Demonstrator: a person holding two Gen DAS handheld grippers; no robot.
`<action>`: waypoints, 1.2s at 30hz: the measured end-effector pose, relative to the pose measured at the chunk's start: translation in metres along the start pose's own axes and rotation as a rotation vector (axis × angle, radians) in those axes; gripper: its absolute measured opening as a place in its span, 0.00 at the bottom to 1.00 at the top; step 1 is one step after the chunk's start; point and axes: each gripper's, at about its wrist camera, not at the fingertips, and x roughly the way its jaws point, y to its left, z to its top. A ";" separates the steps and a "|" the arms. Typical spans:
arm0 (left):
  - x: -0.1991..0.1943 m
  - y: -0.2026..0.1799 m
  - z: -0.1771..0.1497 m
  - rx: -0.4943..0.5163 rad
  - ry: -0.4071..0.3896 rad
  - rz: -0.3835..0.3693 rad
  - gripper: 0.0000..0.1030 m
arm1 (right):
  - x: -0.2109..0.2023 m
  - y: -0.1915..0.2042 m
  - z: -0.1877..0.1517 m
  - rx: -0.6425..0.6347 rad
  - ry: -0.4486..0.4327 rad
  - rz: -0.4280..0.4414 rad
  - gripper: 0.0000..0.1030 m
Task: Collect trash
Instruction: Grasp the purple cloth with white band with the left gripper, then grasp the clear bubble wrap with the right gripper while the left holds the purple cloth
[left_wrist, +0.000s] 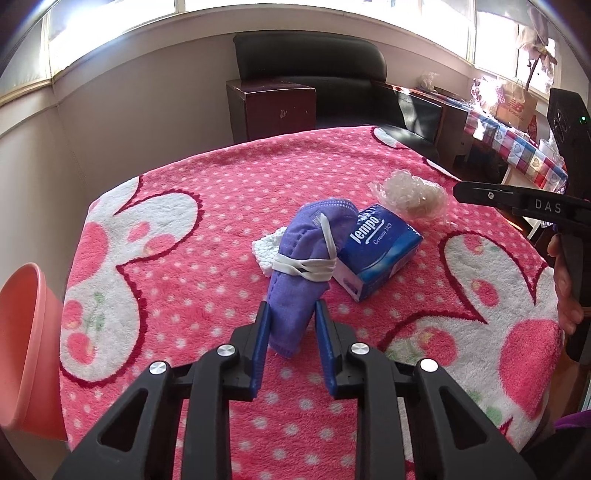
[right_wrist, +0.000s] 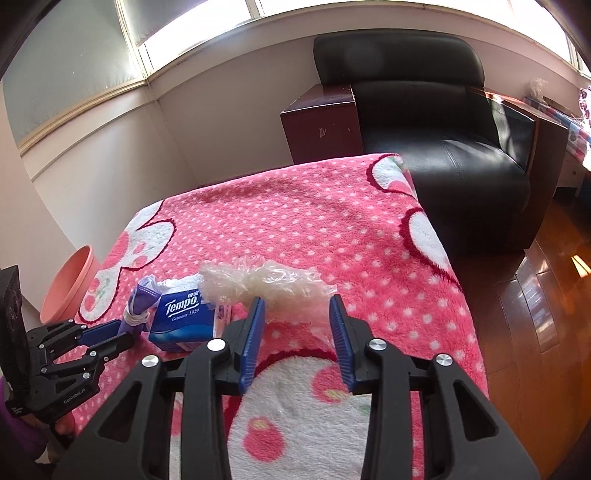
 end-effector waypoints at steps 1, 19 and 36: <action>-0.002 0.003 0.000 -0.017 -0.002 -0.005 0.20 | 0.001 -0.001 0.002 0.003 0.001 0.008 0.38; -0.023 0.042 -0.004 -0.214 -0.013 -0.034 0.10 | 0.052 -0.023 0.016 0.123 0.162 0.233 0.51; -0.041 0.049 -0.009 -0.253 -0.053 -0.021 0.10 | 0.028 0.015 0.002 -0.008 0.072 0.129 0.09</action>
